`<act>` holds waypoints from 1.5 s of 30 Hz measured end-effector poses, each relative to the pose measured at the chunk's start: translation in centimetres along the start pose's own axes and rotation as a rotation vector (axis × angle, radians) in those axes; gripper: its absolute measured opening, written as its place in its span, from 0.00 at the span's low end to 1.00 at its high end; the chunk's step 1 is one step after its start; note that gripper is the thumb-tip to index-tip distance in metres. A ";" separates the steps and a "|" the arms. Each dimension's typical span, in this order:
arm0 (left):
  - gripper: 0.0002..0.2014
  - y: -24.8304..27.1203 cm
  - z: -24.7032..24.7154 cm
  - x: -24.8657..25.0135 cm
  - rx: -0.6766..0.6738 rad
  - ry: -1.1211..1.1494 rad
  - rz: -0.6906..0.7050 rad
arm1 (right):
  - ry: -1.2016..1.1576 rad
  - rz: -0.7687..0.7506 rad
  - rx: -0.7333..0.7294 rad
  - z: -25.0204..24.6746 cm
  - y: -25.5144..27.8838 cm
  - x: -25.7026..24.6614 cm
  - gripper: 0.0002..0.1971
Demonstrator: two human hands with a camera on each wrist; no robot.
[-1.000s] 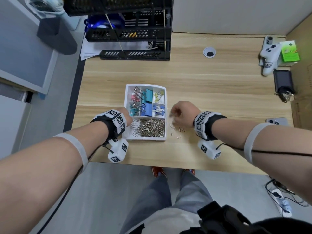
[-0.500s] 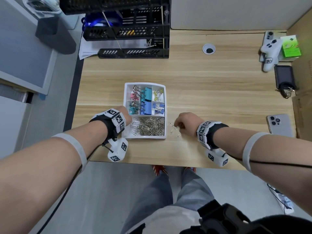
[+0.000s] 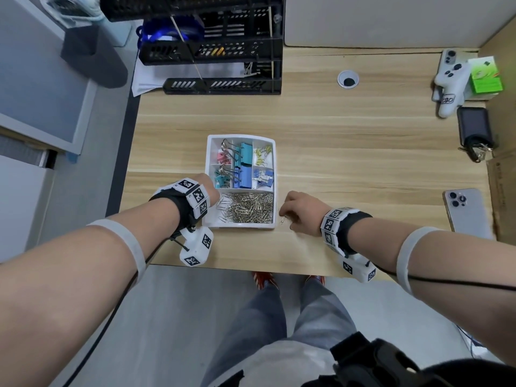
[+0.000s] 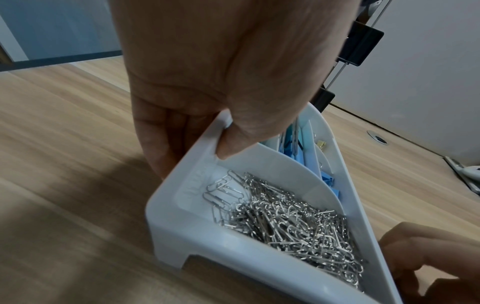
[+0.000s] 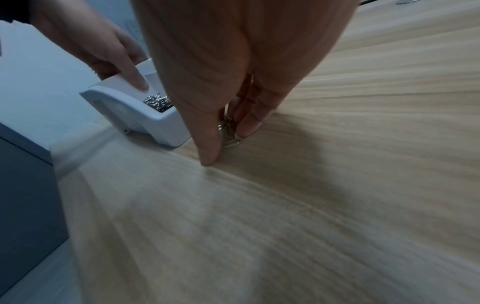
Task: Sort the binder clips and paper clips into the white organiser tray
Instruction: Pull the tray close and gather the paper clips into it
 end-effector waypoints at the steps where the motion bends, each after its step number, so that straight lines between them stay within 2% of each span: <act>1: 0.08 0.0 0.0 0.0 0.001 -0.005 0.001 | -0.003 0.000 0.009 0.1 0.0 0.0 0.17; 6: 0.09 -0.2 0.1 0.0 0.004 0.003 0.003 | -0.031 0.012 0.037 0.1 -0.1 0.1 0.14; 8: 0.10 -0.2 0.2 0.0 0.012 0.009 -0.002 | -0.050 0.020 0.063 -0.1 -0.1 0.1 0.18; 11: 0.10 -0.3 0.3 0.1 0.018 0.020 -0.011 | -0.027 0.039 0.084 0.0 0.0 -0.1 0.31; 13: 0.12 -0.3 0.3 0.1 0.021 0.029 -0.019 | 0.012 0.034 0.086 0.3 -0.1 -0.3 0.33; 19: 0.12 -0.4 0.5 0.0 0.020 0.041 -0.019 | -0.008 0.008 0.114 1.4 0.0 -0.4 0.08; 26: 0.10 -0.1 0.2 0.1 0.022 0.057 -0.013 | -0.010 -0.009 0.107 0.5 0.6 0.9 0.05; 28: 0.08 0.0 0.2 0.0 0.018 0.045 -0.016 | -0.016 0.001 0.101 -0.1 0.8 1.2 0.12; 31: 0.07 0.1 0.2 0.0 0.024 0.052 -0.018 | 0.020 0.024 0.062 -0.7 1.1 1.9 0.29; 33: 0.08 0.1 0.2 0.1 0.033 0.050 -0.020 | 0.067 0.011 0.028 -0.7 1.2 2.2 0.32; 36: 0.10 -0.1 0.4 0.0 0.038 0.049 -0.024 | 0.058 -0.019 0.007 -0.5 0.9 2.1 0.29; 40: 0.11 -0.3 0.5 0.0 0.044 0.065 -0.022 | 0.013 -0.018 0.031 -0.4 0.6 1.5 0.19; 45: 0.10 -0.6 0.7 -0.2 0.046 0.073 -0.028 | 0.011 -0.007 0.036 -0.4 0.4 1.5 0.13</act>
Point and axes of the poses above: each hand's wrist, its own y-axis away from the middle knuckle, its own z-axis out of the palm, x = y × z, the point moved 2 cm from there along -y, towards the middle knuckle, and after that the axes turned 7 degrees about z, right-handed, at the moved point
